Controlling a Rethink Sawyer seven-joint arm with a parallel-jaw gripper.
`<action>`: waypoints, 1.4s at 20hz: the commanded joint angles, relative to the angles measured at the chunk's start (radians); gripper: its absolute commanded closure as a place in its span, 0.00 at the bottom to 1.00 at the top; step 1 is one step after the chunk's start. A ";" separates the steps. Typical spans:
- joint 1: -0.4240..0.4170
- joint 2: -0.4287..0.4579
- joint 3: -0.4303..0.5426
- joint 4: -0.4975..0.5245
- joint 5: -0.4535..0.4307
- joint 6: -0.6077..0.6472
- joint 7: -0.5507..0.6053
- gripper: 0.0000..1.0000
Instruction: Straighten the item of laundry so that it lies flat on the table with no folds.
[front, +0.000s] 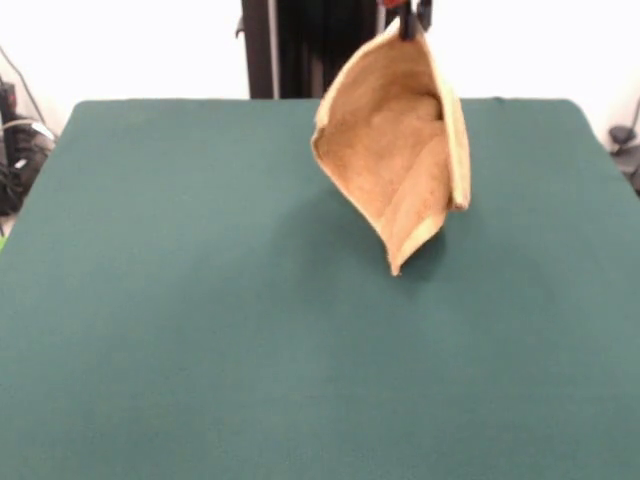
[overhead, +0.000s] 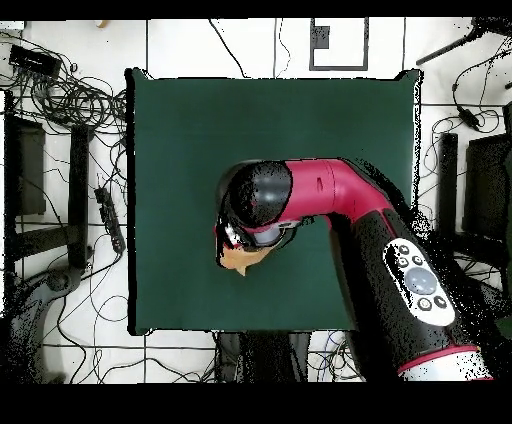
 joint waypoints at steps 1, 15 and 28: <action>0.033 0.062 0.010 -0.028 -0.054 -0.282 0.078 1.00; -0.068 0.128 0.154 -0.076 0.078 0.055 -0.223 1.00; -0.185 0.050 0.290 -0.032 0.114 0.328 -0.233 1.00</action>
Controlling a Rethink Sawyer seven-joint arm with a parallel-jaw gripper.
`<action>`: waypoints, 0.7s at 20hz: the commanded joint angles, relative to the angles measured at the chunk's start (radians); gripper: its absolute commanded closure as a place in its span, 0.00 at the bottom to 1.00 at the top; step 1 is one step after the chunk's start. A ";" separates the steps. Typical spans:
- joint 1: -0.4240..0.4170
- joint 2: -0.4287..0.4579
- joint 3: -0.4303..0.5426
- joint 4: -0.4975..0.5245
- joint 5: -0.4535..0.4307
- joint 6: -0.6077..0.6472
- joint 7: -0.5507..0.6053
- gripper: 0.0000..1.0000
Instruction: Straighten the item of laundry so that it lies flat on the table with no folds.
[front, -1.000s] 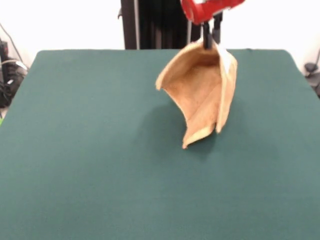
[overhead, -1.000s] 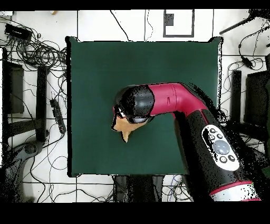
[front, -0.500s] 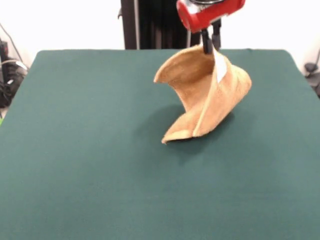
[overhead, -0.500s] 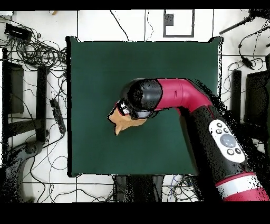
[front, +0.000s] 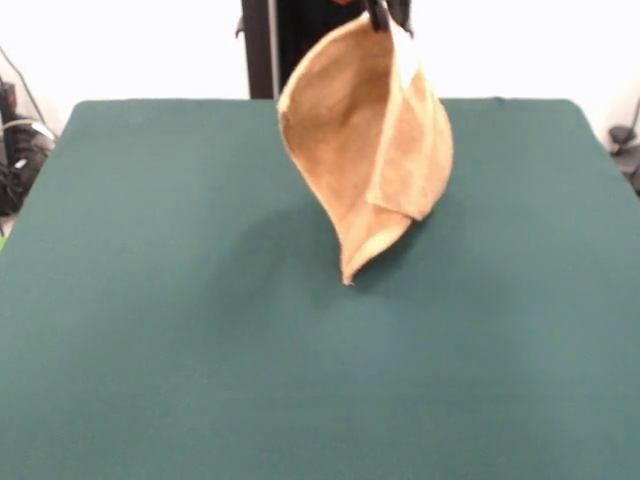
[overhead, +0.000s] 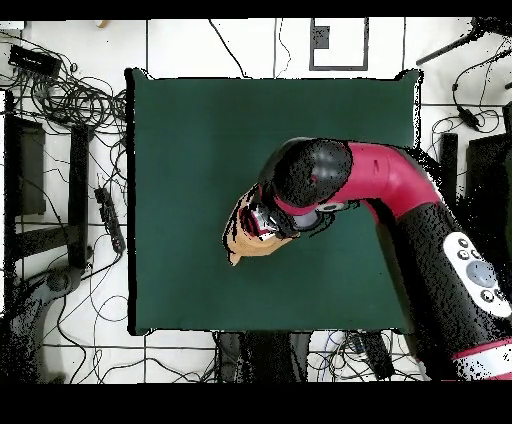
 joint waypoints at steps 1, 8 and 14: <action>-0.010 -0.020 0.151 0.028 0.065 0.178 -0.226 1.00; -0.041 -0.064 0.200 0.042 0.100 0.251 -0.193 1.00; -0.061 -0.073 0.230 0.042 0.117 0.283 -0.177 1.00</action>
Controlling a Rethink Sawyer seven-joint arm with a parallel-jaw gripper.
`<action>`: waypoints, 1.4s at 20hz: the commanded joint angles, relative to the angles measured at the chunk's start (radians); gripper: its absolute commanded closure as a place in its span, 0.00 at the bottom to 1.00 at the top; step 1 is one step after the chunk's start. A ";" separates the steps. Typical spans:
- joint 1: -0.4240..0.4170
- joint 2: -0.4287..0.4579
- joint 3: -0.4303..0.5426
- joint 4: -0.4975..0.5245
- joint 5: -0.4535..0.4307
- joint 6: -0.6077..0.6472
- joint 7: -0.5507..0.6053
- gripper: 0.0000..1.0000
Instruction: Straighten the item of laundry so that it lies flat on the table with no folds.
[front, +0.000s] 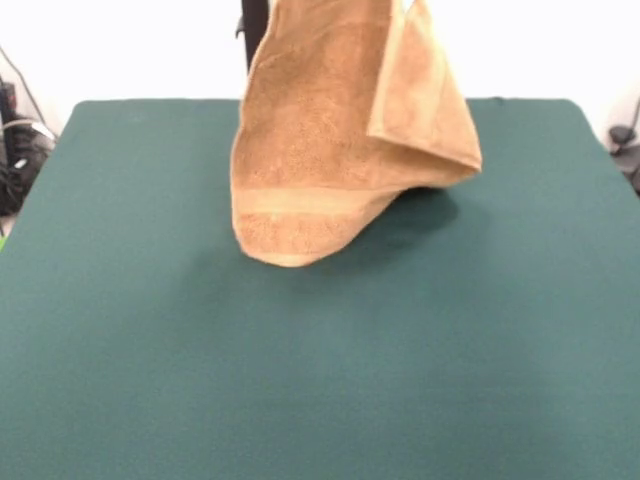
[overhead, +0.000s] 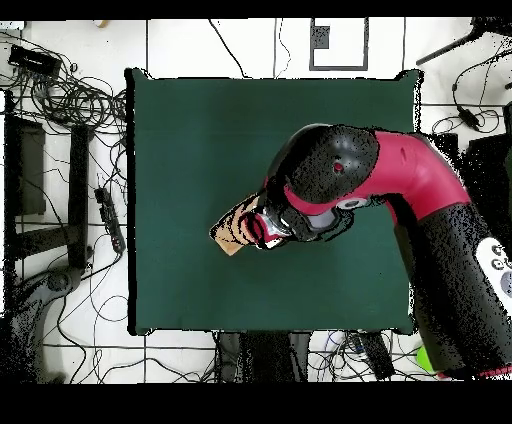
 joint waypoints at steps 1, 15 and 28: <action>-0.004 -0.017 0.127 0.050 0.063 0.130 -0.182 1.00; -0.034 -0.009 0.179 0.001 0.028 0.174 -0.181 1.00; 0.061 0.039 0.177 -0.293 -0.053 0.359 -0.182 1.00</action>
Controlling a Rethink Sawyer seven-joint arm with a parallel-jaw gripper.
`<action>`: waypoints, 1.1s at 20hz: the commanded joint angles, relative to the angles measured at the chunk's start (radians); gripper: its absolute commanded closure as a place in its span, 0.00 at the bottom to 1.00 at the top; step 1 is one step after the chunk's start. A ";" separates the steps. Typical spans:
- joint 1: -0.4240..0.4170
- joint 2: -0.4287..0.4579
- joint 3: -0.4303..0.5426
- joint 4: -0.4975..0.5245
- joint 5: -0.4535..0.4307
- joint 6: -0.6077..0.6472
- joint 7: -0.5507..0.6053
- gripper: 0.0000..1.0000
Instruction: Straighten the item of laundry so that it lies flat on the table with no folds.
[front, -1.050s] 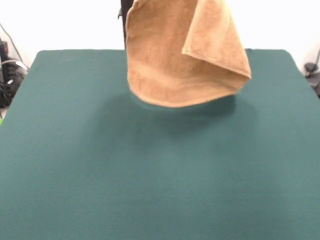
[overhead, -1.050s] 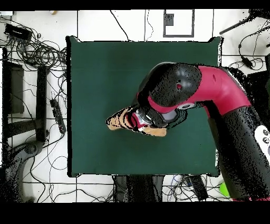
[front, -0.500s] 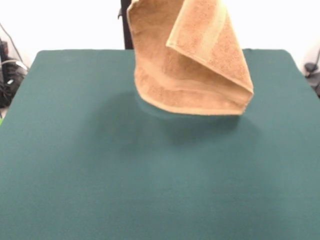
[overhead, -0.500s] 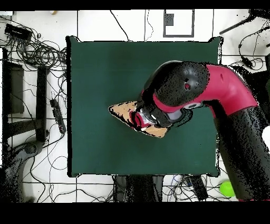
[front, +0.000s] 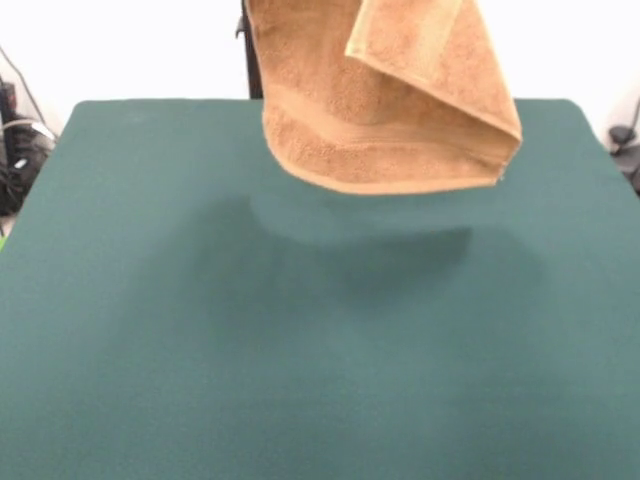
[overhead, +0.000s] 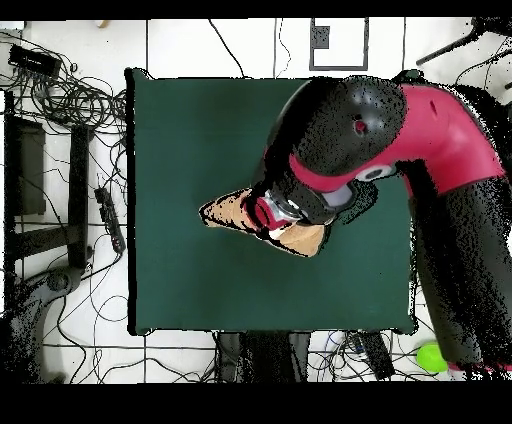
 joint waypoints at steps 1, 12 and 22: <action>0.083 0.064 0.052 -0.147 -0.052 0.150 -0.176 1.00; 0.104 0.109 0.031 -0.200 -0.123 0.035 -0.218 1.00; 0.080 0.154 0.050 -0.137 -0.224 -0.369 -0.253 1.00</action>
